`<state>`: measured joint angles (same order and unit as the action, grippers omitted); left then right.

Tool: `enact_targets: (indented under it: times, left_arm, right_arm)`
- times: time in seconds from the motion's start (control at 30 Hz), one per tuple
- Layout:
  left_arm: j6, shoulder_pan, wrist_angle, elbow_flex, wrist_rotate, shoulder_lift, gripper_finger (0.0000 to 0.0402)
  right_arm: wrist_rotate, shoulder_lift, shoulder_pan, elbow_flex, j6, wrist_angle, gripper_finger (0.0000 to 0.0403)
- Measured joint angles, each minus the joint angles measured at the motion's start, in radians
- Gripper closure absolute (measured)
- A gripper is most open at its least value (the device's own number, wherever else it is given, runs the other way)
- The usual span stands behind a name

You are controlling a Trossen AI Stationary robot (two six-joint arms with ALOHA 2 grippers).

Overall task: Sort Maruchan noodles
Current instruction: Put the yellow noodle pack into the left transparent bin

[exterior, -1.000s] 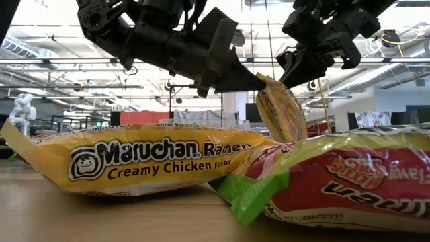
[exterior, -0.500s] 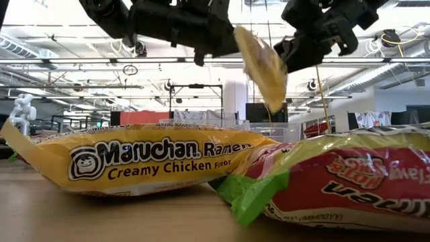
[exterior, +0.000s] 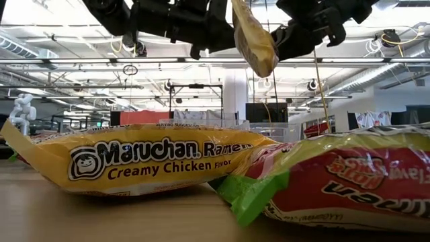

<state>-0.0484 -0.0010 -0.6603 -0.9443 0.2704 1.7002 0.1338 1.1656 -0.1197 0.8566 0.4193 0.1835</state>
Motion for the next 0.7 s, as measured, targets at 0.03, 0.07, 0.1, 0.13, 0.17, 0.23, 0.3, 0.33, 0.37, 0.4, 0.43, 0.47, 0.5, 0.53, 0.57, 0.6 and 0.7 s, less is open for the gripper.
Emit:
enact_targets:
  times: [0.03, 0.07, 0.1, 0.13, 0.17, 0.23, 0.3, 0.33, 0.37, 0.4, 0.43, 0.47, 0.5, 0.53, 0.57, 0.6, 0.7]
  left_arm:
    - [0.0, 0.004, 0.002, 0.0, 0.004, 0.0, 0.0401]
    - [0.0, 0.007, 0.002, 0.0, 0.007, 0.001, 0.0401]
    - [0.0, 0.011, 0.002, 0.0, 0.011, 0.001, 0.0401]
    - [0.0, 0.015, 0.002, 0.0, 0.018, 0.0, 0.0401]
    - [0.0, 0.018, 0.001, 0.0, 0.026, 0.0, 0.0401]
    - [0.0, 0.026, 0.004, 0.0, 0.034, 0.001, 0.0401]
    - [-0.001, 0.035, 0.008, 0.001, 0.038, 0.002, 0.0401]
    - [-0.002, 0.04, 0.008, 0.001, 0.04, 0.002, 0.0401]
    - [-0.004, 0.043, 0.008, 0.001, 0.05, 0.002, 0.0401]
    - [-0.011, 0.047, 0.009, 0.001, 0.065, 0.002, 0.0401]
    - [-0.019, 0.05, 0.012, 0.002, 0.076, 0.003, 0.0401]
    - [-0.027, 0.054, 0.015, 0.002, 0.081, 0.004, 0.0401]
    - [-0.03, 0.058, 0.016, 0.003, 0.083, 0.005, 0.0401]
    - [-0.03, 0.063, 0.019, 0.003, 0.082, 0.005, 0.0401]
    - [-0.029, 0.067, 0.019, 0.003, 0.082, 0.005, 0.0401]
    - [-0.029, 0.071, 0.019, 0.003, 0.081, 0.005, 0.0401]
    - [-0.03, 0.08, 0.018, 0.003, 0.079, 0.005, 0.0401]
  right_arm:
    - [0.0, 0.0, -0.006, 0.0, 0.001, -0.004, 0.0403]
    - [0.0, 0.0, -0.012, 0.0, 0.001, -0.009, 0.0403]
    - [-0.002, 0.0, -0.018, 0.0, 0.001, -0.017, 0.0403]
    - [-0.004, 0.0, -0.024, 0.0, 0.002, -0.025, 0.0403]
    - [-0.005, 0.0, -0.029, 0.0, 0.004, -0.029, 0.0403]
    - [-0.007, 0.0, -0.04, 0.0, 0.008, -0.032, 0.0403]
    - [-0.024, 0.0, -0.051, 0.0, 0.009, -0.036, 0.0403]
    - [-0.038, 0.0, -0.056, 0.001, 0.011, -0.038, 0.0403]
    - [-0.055, 0.0, -0.06, 0.001, 0.013, -0.041, 0.0403]
    - [-0.062, 0.0, -0.067, 0.001, 0.015, -0.045, 0.0403]
    - [-0.071, 0.0, -0.072, 0.002, 0.016, -0.047, 0.0403]
    - [-0.082, 0.0, -0.077, 0.002, 0.016, -0.051, 0.0403]
    - [-0.084, -0.001, -0.083, 0.003, 0.016, -0.053, 0.0403]
    - [-0.084, -0.002, -0.088, 0.003, 0.016, -0.055, 0.0403]
    - [-0.084, -0.002, -0.092, 0.003, 0.016, -0.059, 0.0403]
    - [-0.085, -0.002, -0.096, 0.003, 0.016, -0.061, 0.0403]
    - [-0.084, -0.002, -0.109, 0.004, 0.016, -0.064, 0.0403]
